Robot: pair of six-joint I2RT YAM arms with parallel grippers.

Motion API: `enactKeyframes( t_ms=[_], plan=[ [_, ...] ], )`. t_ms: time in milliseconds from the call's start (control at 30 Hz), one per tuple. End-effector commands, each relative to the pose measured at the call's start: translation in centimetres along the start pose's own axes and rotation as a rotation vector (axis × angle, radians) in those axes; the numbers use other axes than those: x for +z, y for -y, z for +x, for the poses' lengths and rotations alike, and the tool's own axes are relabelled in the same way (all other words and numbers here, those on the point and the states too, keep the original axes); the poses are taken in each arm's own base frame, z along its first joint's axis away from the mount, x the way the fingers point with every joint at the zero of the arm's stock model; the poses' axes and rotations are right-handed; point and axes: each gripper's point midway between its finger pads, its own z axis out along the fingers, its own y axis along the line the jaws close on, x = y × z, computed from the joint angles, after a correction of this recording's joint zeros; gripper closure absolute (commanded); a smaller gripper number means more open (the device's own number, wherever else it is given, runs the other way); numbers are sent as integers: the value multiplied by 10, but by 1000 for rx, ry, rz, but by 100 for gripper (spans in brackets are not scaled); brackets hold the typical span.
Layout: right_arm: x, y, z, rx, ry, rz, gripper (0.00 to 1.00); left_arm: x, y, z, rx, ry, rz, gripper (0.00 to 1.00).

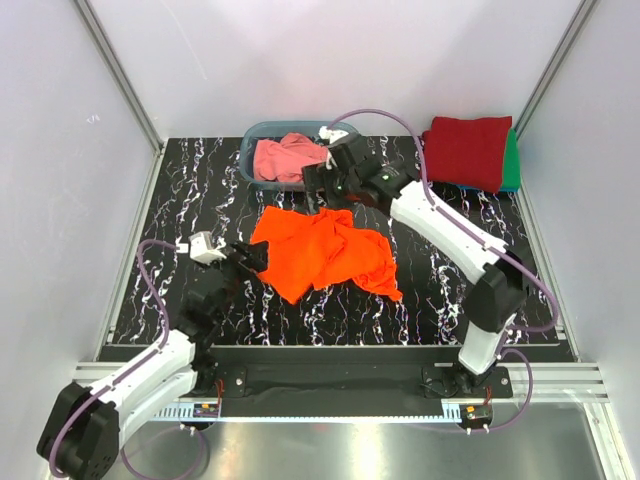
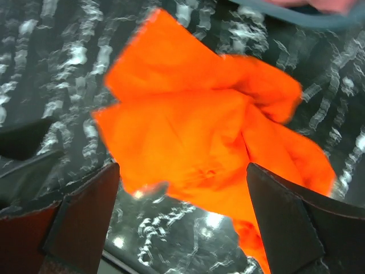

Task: Fold and stack the t-shirts

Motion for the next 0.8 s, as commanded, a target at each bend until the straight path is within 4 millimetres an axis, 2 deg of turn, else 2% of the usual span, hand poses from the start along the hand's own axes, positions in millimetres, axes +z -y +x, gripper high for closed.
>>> enactKeyframes(
  t_ms=[0,33,67,100,133,167,200,233,267,300,333,367,400,433,467,500,533,567,600,633,667,767],
  plan=[
    [-28,55,-56,120,164,109,0,6,25,-18,-23,39,76,1],
    [-27,66,-63,149,174,102,0,7,28,-19,-22,40,86,1],
    [-25,89,-69,174,176,114,0,8,28,-16,-17,28,88,1],
    [-13,101,-66,175,157,136,0,9,31,-15,-14,22,97,1],
    [-10,108,-74,168,169,148,0,11,32,-13,-6,12,104,1],
    [6,130,-70,172,144,190,1,11,38,-8,0,-12,135,1],
    [13,139,-70,176,139,207,0,13,45,-8,13,-14,165,1],
    [17,147,-79,183,152,213,0,18,56,-11,20,-24,190,1],
    [40,160,-69,194,112,231,0,26,56,3,43,-83,171,1],
    [47,178,-69,213,106,255,1,30,51,15,80,-145,133,1],
    [50,185,-84,219,136,258,0,40,62,16,100,-169,129,1],
    [73,205,-72,237,95,283,0,41,63,24,134,-203,117,1],
    [82,213,-73,249,88,283,0,43,67,24,145,-205,118,1],
    [82,207,-98,244,134,231,0,45,71,24,151,-204,121,1],
    [113,221,-81,257,80,234,0,46,70,24,156,-200,114,1],
    [120,226,-76,268,51,234,0,46,72,24,154,-199,120,1],
    [113,221,-107,253,127,206,1,46,72,25,152,-200,122,1],
    [142,231,-88,264,83,206,0,46,72,25,155,-202,122,1],
    [148,232,-89,269,89,198,0,46,72,25,155,-201,125,1],
    [149,232,-100,268,126,189,1,46,73,25,154,-201,125,1],
    [164,238,-88,283,107,193,1,47,73,25,157,-202,127,1],
    [183,242,-80,310,110,180,2,48,74,26,161,-205,126,1]
  ],
)
